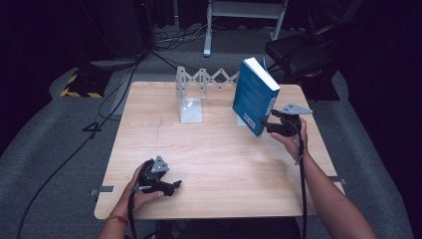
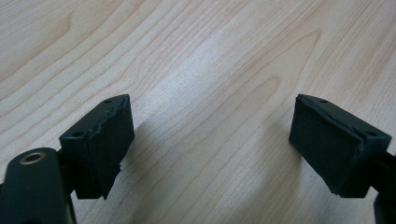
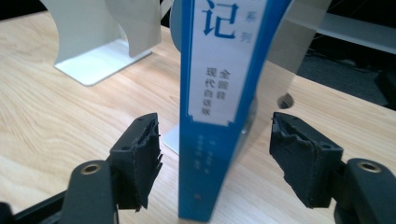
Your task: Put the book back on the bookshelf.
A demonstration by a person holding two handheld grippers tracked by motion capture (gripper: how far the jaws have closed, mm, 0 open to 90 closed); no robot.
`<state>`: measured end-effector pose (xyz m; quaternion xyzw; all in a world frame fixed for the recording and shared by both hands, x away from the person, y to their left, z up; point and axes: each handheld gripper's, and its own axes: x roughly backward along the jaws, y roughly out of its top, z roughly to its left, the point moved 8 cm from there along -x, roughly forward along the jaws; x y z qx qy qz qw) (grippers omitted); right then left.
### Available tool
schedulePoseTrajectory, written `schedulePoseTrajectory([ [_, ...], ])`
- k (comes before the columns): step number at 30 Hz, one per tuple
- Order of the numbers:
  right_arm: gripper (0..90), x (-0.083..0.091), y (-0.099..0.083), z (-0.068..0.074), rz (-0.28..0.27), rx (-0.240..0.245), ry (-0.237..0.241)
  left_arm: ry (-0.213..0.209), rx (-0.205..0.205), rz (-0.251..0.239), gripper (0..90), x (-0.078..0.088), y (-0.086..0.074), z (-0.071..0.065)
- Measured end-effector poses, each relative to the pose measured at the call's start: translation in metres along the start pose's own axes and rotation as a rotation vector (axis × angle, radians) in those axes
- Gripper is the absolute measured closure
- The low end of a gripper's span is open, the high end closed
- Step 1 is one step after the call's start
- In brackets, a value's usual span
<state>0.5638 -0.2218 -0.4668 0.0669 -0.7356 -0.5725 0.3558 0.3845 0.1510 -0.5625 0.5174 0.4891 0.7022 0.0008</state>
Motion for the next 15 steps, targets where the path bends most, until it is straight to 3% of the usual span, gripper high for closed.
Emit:
schedulePoseTrajectory([
  [3, 29.9, 0.007, -0.001, 0.0, 0.037, 0.03, 0.009, 0.005, -0.003, 0.0, 14.3, 0.0, 0.0, 0.0],
  [4, 29.1, 0.015, -0.002, 0.003, 0.058, 0.049, 0.044, 0.002, -0.002, 0.0, 14.3, 0.0, 0.0, 0.0],
  [11, 28.2, 0.033, -0.006, 0.007, 0.121, 0.117, 0.077, 0.001, -0.001, 0.0, 14.3, 0.0, 0.0, 0.0],
  [15, 28.0, 0.041, -0.011, 0.011, 0.127, 0.131, 0.098, 0.002, -0.002, 0.0, 14.3, 0.0, 0.0, 0.0],
])
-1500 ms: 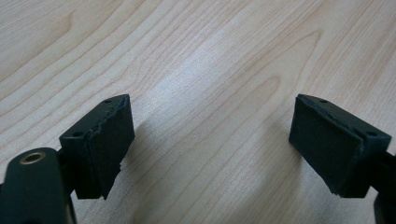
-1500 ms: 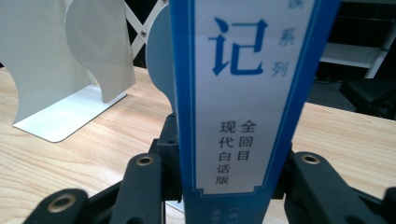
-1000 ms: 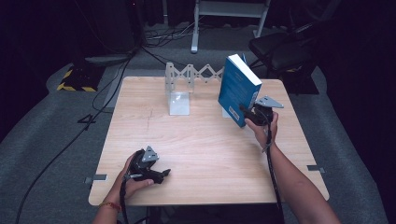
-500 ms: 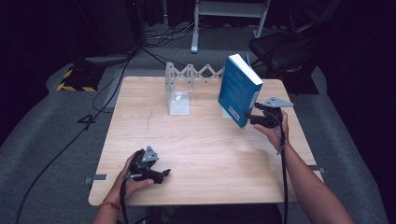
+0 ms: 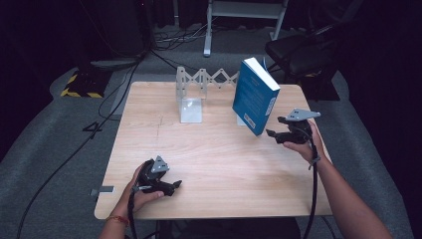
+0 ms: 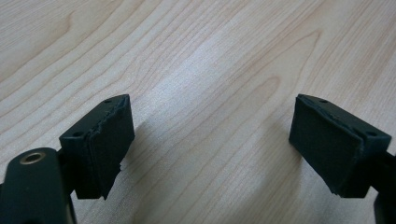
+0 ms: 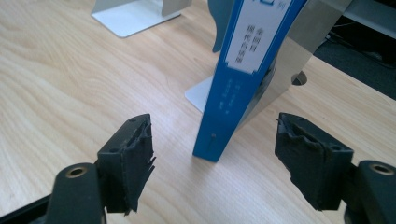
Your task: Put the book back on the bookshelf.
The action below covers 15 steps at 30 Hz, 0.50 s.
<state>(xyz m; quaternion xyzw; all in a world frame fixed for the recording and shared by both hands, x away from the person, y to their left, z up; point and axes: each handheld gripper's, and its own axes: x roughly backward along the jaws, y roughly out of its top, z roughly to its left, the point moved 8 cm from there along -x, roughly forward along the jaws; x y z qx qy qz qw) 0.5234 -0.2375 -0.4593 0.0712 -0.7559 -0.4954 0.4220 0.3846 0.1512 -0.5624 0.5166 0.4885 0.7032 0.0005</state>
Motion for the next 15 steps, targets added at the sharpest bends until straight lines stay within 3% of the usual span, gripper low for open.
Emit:
schedulePoseTrajectory([
  [6, 27.9, 0.009, -0.013, 0.007, 0.035, 0.035, 0.01, -0.002, 0.005, 0.0, 14.3, 0.0, 0.0, -0.001],
  [15, 28.5, 0.027, -0.039, 0.009, 0.055, 0.05, 0.028, 0.002, 0.004, -0.001, 14.3, 0.0, 0.0, 0.0],
])
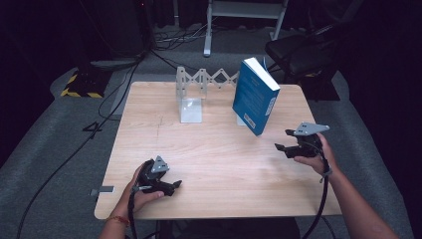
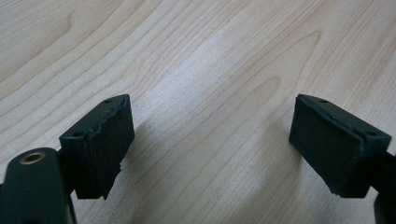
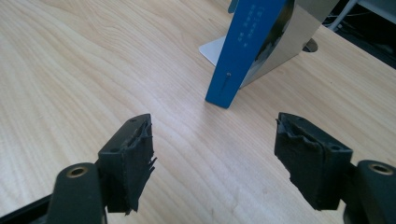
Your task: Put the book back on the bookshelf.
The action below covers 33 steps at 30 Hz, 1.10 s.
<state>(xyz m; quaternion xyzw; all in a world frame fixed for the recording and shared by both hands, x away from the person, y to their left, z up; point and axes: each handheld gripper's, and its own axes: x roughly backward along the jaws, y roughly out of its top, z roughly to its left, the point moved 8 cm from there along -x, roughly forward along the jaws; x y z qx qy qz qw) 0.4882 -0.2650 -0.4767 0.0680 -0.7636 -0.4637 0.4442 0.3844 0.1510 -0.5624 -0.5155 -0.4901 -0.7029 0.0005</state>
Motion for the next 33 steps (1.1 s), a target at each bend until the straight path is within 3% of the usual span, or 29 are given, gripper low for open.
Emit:
schedulePoseTrajectory([
  [11, 28.6, 0.021, -0.044, -0.002, 0.022, -0.002, 0.0, -0.001, -0.001, 0.001, 14.2, 0.0, 0.0, 0.0],
  [19, 28.6, 0.035, -0.078, -0.001, 0.037, -0.05, 0.016, 0.002, -0.003, 0.002, 14.2, 0.0, 0.0, 0.0],
  [26, 28.5, 0.046, -0.109, -0.003, 0.056, -0.121, 0.011, 0.002, -0.001, 0.002, 14.2, 0.0, 0.0, 0.0],
  [33, 25.8, 0.046, -0.132, -0.005, 0.07, -0.211, 0.0, 0.003, 0.007, 0.0, 14.2, 0.0, 0.0, -0.001],
])
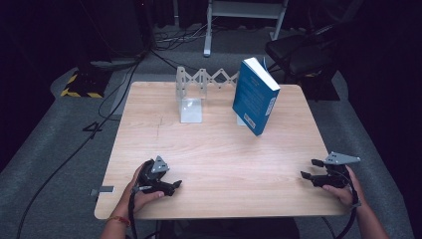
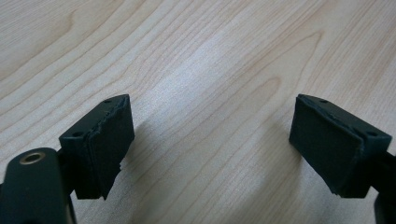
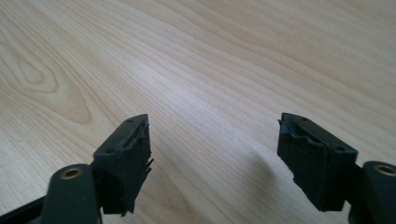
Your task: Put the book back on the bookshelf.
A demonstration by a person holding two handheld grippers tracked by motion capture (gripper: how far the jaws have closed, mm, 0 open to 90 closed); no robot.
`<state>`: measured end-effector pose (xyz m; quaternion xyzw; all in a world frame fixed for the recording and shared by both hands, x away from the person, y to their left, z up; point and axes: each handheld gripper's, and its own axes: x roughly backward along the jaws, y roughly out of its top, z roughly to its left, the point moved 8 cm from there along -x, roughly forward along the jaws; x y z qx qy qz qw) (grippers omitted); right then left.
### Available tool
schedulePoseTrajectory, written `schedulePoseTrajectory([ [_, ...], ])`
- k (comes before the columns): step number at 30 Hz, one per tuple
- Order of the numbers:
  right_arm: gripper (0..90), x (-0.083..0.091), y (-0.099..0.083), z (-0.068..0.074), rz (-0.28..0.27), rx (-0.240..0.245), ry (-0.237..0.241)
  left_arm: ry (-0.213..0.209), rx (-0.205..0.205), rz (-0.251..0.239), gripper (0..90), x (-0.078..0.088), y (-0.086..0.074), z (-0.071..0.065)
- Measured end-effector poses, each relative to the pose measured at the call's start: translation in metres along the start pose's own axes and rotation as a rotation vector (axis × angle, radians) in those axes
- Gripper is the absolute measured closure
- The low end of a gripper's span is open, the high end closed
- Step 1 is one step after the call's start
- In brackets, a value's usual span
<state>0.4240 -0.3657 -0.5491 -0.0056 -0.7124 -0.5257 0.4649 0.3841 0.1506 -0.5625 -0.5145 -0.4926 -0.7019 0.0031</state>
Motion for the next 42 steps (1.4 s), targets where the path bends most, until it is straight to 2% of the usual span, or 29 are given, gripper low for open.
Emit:
schedulePoseTrajectory([
  [2, 24.3, -0.0034, -0.0044, -0.0001, 0.012, -0.011, -0.003, 0.0, 0.0, -0.001, 14.2, -0.0001, 0.0, 0.0],
  [6, 21.4, -0.0052, -0.0065, 0.0006, 0.004, -0.02, -0.006, 0.0, 0.0, -0.001, 14.2, -0.0001, 0.0, 0.0],
  [18, 21.2, -0.0053, -0.0066, 0.0006, 0.003, -0.02, -0.006, 0.011, 0.004, 0.002, 14.2, 0.0004, -0.0004, -0.0001],
  [35, 21.2, -0.0054, -0.0066, 0.0005, 0.003, -0.021, -0.006, 0.002, 0.012, 0.003, 13.4, -0.0004, 0.0001, -0.0008],
  [39, 21.2, -0.0053, -0.0066, 0.0006, 0.003, -0.021, -0.006, 0.008, 0.003, 0.004, 13.3, -0.0006, 0.0007, 0.0005],
  [42, 21.2, -0.0053, -0.0066, 0.0005, 0.003, -0.021, -0.006, 0.004, 0.013, -0.001, 13.0, -0.002, 0.0015, -0.0002],
])
